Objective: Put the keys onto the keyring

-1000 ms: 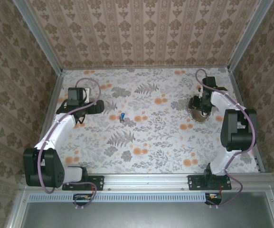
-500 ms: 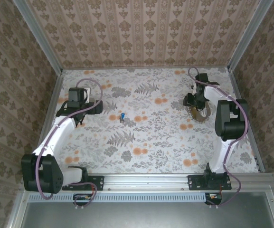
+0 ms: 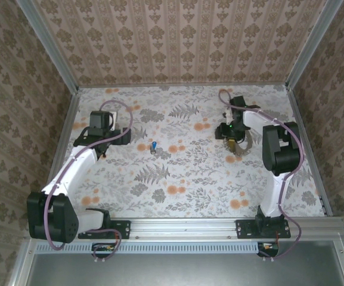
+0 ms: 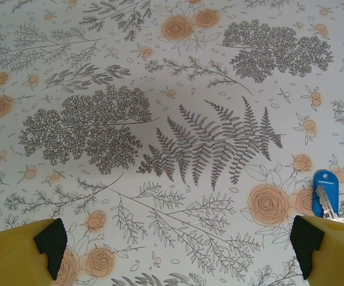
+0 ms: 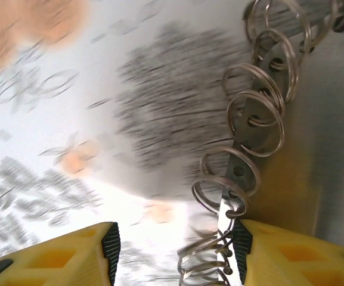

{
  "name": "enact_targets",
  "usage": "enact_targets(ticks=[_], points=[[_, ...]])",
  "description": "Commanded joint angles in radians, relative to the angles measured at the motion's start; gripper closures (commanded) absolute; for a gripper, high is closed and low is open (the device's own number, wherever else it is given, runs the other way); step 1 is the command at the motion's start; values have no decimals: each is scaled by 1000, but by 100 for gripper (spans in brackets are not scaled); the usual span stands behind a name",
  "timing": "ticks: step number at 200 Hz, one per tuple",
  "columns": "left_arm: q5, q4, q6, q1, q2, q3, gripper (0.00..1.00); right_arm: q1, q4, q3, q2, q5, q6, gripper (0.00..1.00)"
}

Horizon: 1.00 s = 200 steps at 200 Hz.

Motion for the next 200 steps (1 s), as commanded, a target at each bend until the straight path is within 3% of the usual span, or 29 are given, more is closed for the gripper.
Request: enact_targets(ticks=[1, 46, 73, 89, 127, 153, 173, 200], points=[[-20, 4, 24, -11, 6, -11, 0, 85, -66, -21, -14, -72, -37, 45], [-28, 1, 28, -19, 15, -9, 0, 295, -104, -27, -49, -119, -109, 46], [-36, 1, 29, -30, 16, -13, 0, 359, -131, -57, -120, -151, -158, 46], [-45, -1, 54, -50, 21, -12, 0, 360, -117, -96, -188, -154, -157, 45], [-51, -16, 123, -142, 42, -2, 0, 255, -50, -165, -312, 36, 29, 45], [-21, -27, 171, -199, 54, 6, 0, 141, -61, -188, -316, 127, 180, 60], [24, -38, 209, -241, 60, 11, 0, 173, -114, -150, -288, 198, 85, 55], [132, -57, 234, -299, 73, 25, 0, 191, -163, -79, -192, 199, -97, 54]])
